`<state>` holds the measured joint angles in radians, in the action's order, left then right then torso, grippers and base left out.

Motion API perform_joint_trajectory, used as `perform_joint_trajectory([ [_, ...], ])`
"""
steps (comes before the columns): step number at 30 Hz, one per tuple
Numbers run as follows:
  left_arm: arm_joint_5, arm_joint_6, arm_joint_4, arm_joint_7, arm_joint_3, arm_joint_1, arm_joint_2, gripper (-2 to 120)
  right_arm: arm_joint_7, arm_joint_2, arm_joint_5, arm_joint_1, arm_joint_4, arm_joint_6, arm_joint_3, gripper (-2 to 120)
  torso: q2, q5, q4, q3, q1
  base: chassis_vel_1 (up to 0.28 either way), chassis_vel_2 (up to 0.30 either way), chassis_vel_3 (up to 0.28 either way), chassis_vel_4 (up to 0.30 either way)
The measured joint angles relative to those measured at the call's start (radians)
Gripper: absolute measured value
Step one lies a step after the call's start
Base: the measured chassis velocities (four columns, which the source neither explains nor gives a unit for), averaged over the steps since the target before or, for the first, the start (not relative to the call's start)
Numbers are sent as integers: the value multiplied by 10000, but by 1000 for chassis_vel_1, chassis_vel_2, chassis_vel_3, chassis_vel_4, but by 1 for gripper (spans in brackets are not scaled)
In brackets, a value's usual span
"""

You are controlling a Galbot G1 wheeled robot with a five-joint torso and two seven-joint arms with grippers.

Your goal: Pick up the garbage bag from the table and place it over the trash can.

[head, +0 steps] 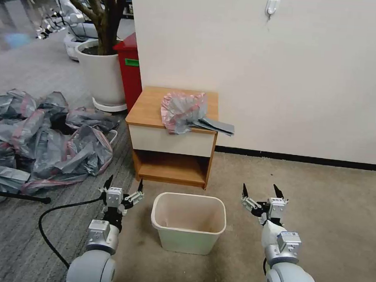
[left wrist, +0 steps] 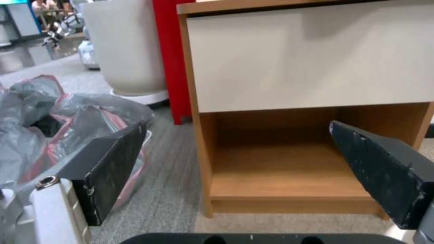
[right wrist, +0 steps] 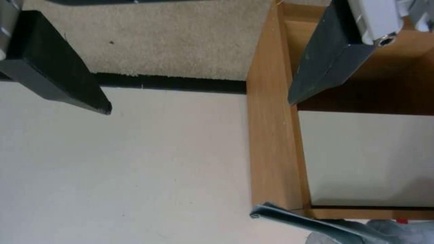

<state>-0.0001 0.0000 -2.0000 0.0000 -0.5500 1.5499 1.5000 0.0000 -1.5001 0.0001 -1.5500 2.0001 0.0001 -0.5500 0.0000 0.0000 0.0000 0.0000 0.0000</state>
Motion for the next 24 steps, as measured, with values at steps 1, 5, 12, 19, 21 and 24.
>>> perform_joint_trajectory([
  [1,1,0,1,0,0,0,0,100,0,0,0,0,0,0,0,100,0,0,0,0,0,0,0,0,0],
  [5,1,0,0,-1,0,0,0,100,0,0,0,0,0,0,0,100,0,0,0,0,0,0,0,0,0],
  [12,0,0,0,-1,0,1,0,100,0,0,0,0,0,0,0,100,0,0,0,0,0,0,0,0,0],
  [19,-1266,-126,-1510,-438,-359,1019,-493,100,122,69,498,-593,1512,121,-231,100,1,-8,-4,-1,0,0,0,0,0],
  [21,-1687,-183,-2004,-584,-465,1353,-652,100,166,199,685,-656,1700,126,-230,100,0,0,2,0,-1,0,0,0,0],
  [24,-2262,-316,-2476,-741,-547,1707,-859,100,281,639,1261,-758,2181,308,-266,100,2,2,2,-2,-1,0,0,0,0],
])
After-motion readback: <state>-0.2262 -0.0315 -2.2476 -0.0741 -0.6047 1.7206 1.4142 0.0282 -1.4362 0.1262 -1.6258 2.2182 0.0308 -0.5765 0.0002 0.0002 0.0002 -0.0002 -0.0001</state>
